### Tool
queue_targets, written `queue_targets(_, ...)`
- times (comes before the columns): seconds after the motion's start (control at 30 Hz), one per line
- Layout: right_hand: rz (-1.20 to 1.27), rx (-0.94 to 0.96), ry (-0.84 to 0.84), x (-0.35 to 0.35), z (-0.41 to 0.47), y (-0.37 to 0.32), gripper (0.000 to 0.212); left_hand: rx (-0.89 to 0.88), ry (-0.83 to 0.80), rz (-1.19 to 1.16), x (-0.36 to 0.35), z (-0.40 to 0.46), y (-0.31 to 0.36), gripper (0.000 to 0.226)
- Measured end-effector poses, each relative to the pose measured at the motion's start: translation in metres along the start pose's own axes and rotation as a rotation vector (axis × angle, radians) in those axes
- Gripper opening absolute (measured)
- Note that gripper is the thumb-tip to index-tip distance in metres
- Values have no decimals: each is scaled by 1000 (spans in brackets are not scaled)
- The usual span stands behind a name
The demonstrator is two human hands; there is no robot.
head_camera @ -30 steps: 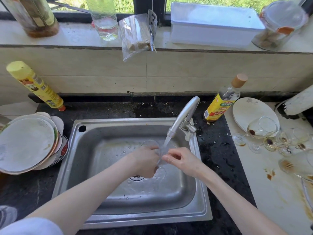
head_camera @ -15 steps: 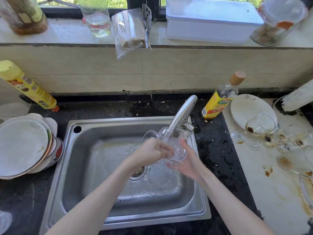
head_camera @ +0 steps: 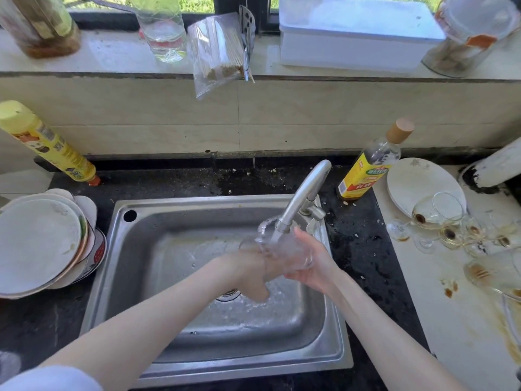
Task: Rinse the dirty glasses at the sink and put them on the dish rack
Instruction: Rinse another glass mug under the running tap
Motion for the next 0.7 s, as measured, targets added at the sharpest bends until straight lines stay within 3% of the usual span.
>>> queue_targets(0.1,47,38,-4,3,1,0,43,-27,31,-974,12,-7,11,78)
queue_targets(0.17,134,31,-17,4,2,-1,45,-7,115,-1170,24,-8,21,68)
queue_targets(0.2,171,10,-28,4,1,-2,45,0,133,-1059,25,-7,23,58)
queue_targets(0.3,314,-74,-94,4,3,4,40,49,107,-175,22,-3,18,43)
queue_targets(0.37,419,-124,-76,6,5,14,42,101,180,192,22,1,13,32)
queue_targets(0.5,455,-174,-84,15,9,29,50,-59,328,327,25,6,31,24)
queue_targets(0.7,256,-217,-123,14,5,24,47,-112,214,350,21,2,30,29)
Point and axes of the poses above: each hand's wrist, its own z-axis towards the middle knuckle, its own x-axis out of the back of the hand, y = z × x, the point moved 4 cm from there along z, towards the middle knuckle, and after that the axes turned 6 degrees about -z, right-handed, at the moved point
